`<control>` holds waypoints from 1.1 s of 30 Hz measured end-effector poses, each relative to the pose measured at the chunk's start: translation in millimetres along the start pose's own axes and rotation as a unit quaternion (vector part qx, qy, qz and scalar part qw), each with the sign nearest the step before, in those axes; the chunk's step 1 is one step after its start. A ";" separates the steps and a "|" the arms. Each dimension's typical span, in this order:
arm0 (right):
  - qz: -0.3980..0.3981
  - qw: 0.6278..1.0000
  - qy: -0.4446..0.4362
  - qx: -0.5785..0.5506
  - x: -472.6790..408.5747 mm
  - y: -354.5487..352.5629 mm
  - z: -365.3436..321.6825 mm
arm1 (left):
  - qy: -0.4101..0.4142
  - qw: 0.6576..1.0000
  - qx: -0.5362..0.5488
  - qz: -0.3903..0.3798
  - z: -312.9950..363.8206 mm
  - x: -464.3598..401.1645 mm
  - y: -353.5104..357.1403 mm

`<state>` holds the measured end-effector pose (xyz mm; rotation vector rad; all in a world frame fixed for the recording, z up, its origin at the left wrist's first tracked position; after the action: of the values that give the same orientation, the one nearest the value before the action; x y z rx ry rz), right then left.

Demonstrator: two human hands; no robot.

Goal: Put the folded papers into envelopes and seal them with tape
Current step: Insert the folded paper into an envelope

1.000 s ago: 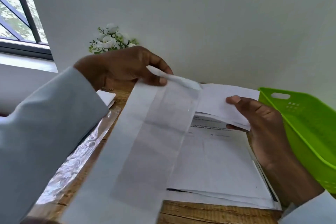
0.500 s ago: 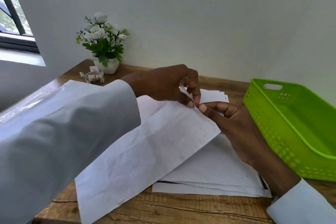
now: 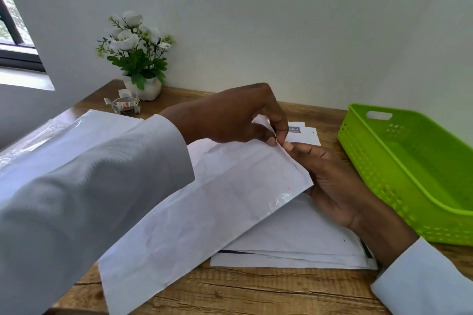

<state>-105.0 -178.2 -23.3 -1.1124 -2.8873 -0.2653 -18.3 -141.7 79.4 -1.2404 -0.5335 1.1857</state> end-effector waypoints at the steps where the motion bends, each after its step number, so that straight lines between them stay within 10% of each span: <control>1: -0.003 1.000 0.002 -0.005 0.0 0.4 0.4 | 0.004 1.000 -0.004 0.003 2.0 1.0 -0.4; 21: -0.032 0.996 -0.038 0.079 3.7 7.9 0.6 | 0.119 0.989 -0.071 0.060 41.5 13.9 10.7; 33: 0.104 0.981 -0.122 0.109 2.6 -23.3 -23.4 | -0.087 0.990 -0.088 0.068 -8.1 49.6 51.2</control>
<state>-123.2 -197.5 -3.4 -1.4804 -2.8713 0.2048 -13.7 -106.9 16.9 -1.3466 -0.7035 1.3936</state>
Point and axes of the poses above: each hand's wrist, its own x-axis away from the middle knuckle, its own y-axis out of the palm, z = x × y, the point moved 10 cm from there along -x, towards the middle knuckle, and after that the axes turned 2 degrees about y, right-handed, at the moved point
